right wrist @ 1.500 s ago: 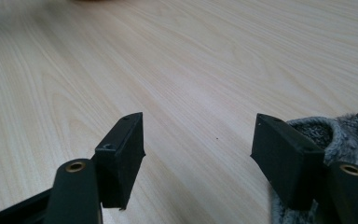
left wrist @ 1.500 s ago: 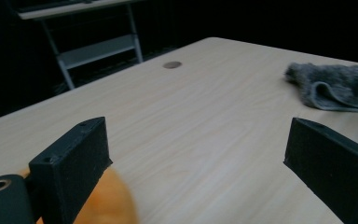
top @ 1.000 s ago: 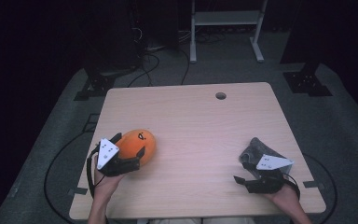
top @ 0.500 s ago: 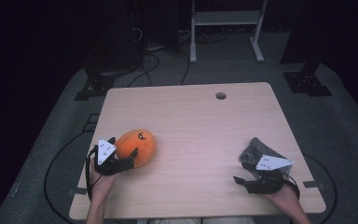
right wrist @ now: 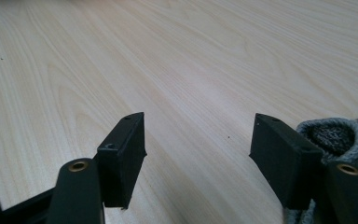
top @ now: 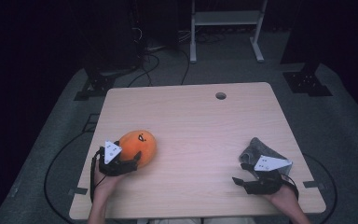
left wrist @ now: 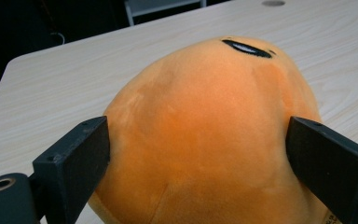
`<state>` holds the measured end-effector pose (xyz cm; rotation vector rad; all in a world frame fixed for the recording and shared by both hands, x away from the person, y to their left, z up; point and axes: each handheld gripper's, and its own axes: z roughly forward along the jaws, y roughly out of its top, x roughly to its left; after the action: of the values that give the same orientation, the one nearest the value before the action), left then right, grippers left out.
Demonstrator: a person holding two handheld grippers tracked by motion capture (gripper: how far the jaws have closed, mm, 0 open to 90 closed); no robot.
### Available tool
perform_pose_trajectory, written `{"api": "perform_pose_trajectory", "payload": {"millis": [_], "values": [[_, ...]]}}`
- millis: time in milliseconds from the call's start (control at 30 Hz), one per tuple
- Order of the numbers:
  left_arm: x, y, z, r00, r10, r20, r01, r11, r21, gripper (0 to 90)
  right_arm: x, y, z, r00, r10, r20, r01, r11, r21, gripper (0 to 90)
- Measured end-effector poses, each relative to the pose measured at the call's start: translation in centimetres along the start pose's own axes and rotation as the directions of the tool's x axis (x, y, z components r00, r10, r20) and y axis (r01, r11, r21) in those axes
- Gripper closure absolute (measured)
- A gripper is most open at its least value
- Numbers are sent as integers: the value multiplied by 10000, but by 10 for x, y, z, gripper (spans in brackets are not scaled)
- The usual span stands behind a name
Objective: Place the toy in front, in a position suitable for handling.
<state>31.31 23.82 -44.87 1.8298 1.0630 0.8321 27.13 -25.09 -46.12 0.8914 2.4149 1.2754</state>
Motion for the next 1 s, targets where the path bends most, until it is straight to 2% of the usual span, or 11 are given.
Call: {"api": "perform_pose_trajectory", "payload": {"millis": [100, 200, 300, 433, 600, 733, 1000], "values": [[-4, 1, 0, 9995, 323, -62, -323, 9995, 37, 125, 0, 0, 0, 10000, -6, 4, 6, 10000, -5, 341], [-6, 2, 0, 9988, 482, -85, -480, 9987, 139, 193, 1, 0, 0, 10000, -38, 10, 38, 10000, -1, 341], [-6, 2, -1, 9987, 514, -66, -513, 9985, 187, 248, 1, 0, 0, 10000, -57, 17, 57, 10000, -14, 343], [-6, 3, -1, 9985, 527, -133, -525, 9984, 206, 260, 1, 0, 1, 10000, -9, -2, 9, 10000, 45, 344], [-11, 8, -4, 9969, 749, -252, -742, 9969, 278, 373, 0, 0, 0, 10000, -17, 9, 17, 10000, -23, 344], [-10, 10, -6, 9974, 653, -295, -643, 9973, 344, 451, 0, 0, -2, 10000, -11, 22, 11, 10000, -60, 344], [-6, 11, -10, 9999, -85, -112, 83, 9998, -190, 483, 0, 0, -3, 10000, -41, 28, 41, 9999, -138, 344]]}}
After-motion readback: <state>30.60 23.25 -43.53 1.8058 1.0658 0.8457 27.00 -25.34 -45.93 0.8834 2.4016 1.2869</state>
